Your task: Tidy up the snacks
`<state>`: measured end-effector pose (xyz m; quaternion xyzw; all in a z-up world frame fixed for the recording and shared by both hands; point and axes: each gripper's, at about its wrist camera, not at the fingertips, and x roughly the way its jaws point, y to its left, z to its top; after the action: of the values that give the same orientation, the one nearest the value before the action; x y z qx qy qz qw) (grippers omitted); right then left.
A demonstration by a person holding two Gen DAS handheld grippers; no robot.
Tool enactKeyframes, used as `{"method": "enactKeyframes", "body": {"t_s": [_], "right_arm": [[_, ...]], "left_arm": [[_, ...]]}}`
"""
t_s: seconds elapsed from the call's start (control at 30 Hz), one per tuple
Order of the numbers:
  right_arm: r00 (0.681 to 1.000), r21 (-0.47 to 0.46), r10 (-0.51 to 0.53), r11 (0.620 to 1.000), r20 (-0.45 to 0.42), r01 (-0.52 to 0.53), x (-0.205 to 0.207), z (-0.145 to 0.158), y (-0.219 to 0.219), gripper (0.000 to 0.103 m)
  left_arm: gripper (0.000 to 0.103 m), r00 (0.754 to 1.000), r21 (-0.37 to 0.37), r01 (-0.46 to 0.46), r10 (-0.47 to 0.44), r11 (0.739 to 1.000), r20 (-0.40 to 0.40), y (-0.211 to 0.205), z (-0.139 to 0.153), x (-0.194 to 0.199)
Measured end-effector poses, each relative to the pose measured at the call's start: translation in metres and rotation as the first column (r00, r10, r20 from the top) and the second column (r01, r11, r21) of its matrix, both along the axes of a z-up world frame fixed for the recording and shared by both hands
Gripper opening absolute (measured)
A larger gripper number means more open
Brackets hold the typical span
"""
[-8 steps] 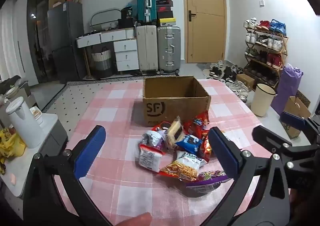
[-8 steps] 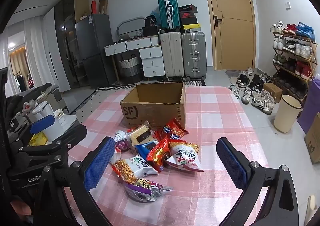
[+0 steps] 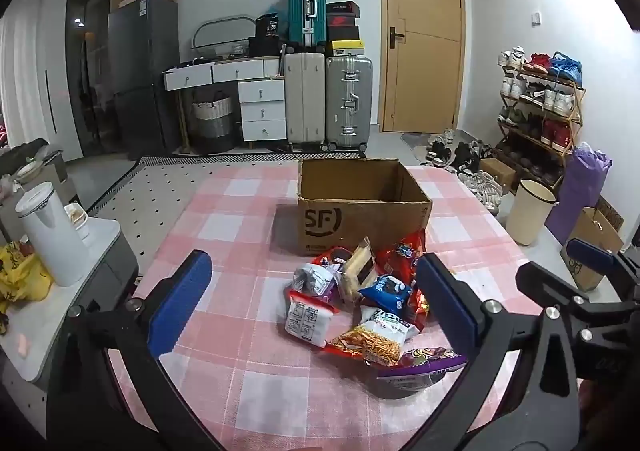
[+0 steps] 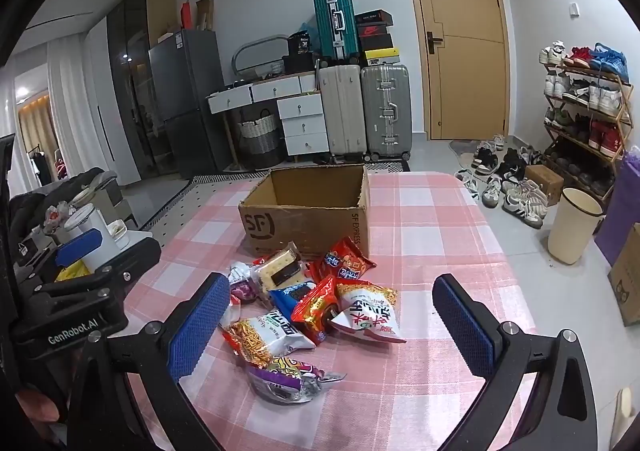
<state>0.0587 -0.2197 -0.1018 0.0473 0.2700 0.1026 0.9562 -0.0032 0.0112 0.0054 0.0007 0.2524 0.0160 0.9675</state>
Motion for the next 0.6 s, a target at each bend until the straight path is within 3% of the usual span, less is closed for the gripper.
{"method": "enactKeyframes", "body": {"t_s": [0.6], "right_arm": [[1.000, 0.004, -0.007, 1.000, 0.002, 0.007, -0.0018, 0.0008, -0.0046, 0.103]], "left_arm": [[0.102, 0.999, 0.008, 0.025, -0.024, 1.000, -0.025, -0.0051, -0.0049, 0.0006]]}}
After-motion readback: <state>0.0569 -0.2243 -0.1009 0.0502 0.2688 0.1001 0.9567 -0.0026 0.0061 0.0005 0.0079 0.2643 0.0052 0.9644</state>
